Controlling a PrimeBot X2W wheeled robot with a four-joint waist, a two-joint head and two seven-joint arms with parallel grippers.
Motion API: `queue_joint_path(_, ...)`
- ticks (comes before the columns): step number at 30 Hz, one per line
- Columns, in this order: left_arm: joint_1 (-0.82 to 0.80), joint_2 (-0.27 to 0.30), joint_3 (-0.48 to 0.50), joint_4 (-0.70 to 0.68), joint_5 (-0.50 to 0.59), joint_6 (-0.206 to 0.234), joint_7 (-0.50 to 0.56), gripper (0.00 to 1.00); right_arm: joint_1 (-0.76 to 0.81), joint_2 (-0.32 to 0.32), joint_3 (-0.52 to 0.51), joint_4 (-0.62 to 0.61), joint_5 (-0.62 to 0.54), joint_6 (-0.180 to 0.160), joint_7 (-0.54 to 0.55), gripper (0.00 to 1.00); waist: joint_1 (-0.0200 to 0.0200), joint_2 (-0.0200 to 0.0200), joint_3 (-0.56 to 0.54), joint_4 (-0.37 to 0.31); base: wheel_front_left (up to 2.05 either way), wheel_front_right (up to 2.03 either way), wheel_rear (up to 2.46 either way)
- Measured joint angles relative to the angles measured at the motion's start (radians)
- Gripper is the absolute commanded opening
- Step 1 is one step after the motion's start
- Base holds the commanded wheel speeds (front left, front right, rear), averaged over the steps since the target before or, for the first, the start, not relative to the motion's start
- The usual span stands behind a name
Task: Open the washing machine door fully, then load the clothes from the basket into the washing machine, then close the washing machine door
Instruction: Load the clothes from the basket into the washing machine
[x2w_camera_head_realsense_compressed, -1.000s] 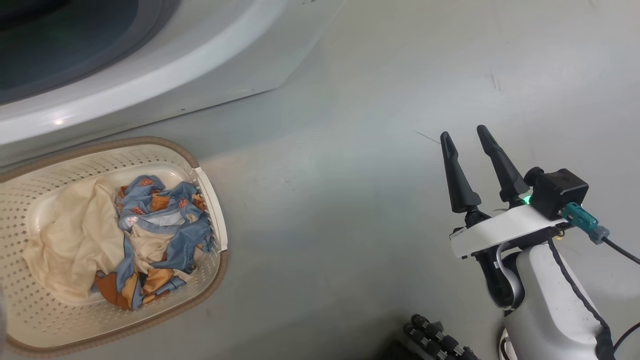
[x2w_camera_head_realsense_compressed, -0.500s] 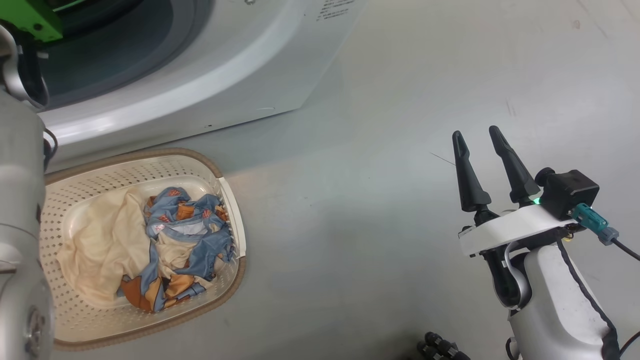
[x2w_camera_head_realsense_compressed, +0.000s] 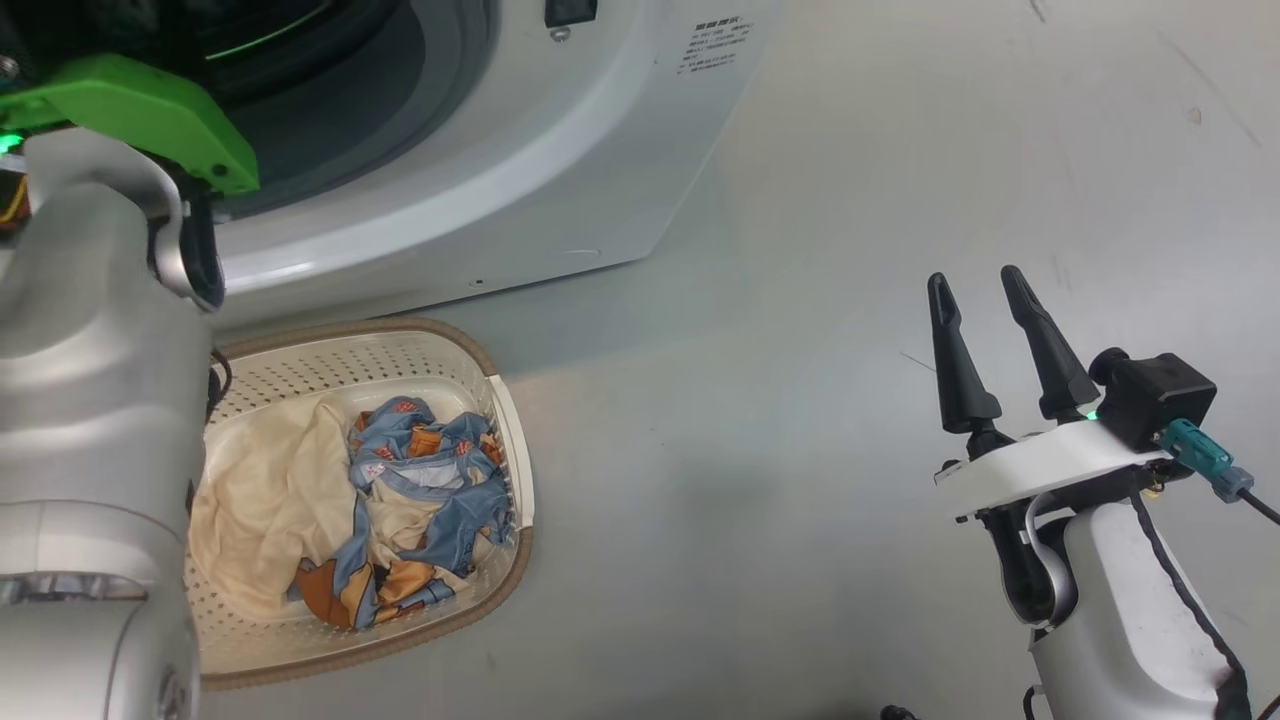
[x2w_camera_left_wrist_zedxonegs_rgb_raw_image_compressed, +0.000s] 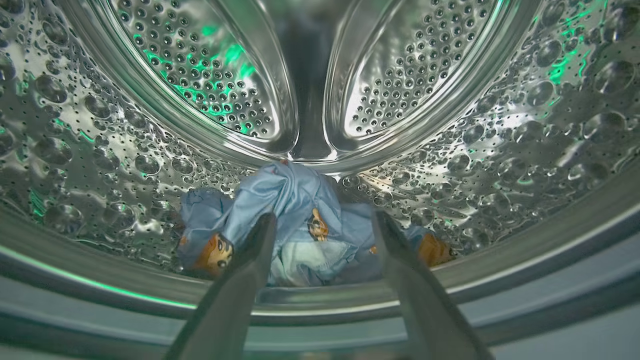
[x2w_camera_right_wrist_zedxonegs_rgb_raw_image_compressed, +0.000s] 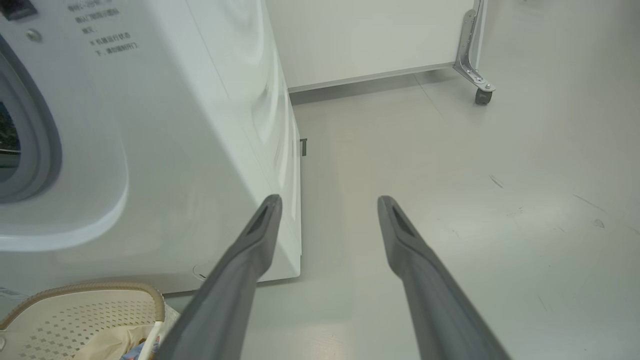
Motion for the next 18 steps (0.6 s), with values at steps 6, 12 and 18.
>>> queue_joint_path(6, 0.059, -0.018, -0.005, 0.005, 0.000, -0.003, -0.003, 1.00, 0.019, 0.000, -0.006, 0.006, 0.000, 0.000, 0.000, 1.00, 0.0000, 0.0000, -0.042, 0.022, 0.00, 0.00, 0.00)
queue_joint_path(12, 0.129, -0.036, -0.009, 0.007, 0.000, -0.016, -0.003, 1.00, 0.044, -0.001, -0.026, 0.010, -0.004, 0.000, 0.000, 1.00, 0.0000, 0.0000, -0.099, 0.048, 0.00, 0.00, 0.00)
queue_joint_path(18, 0.201, -0.056, -0.017, -0.037, 0.000, -0.021, -0.003, 1.00, 0.083, -0.017, -0.057, 0.017, -0.006, 0.000, 0.000, 1.00, 0.0000, 0.0000, -0.158, 0.076, 0.00, 0.00, 0.00)
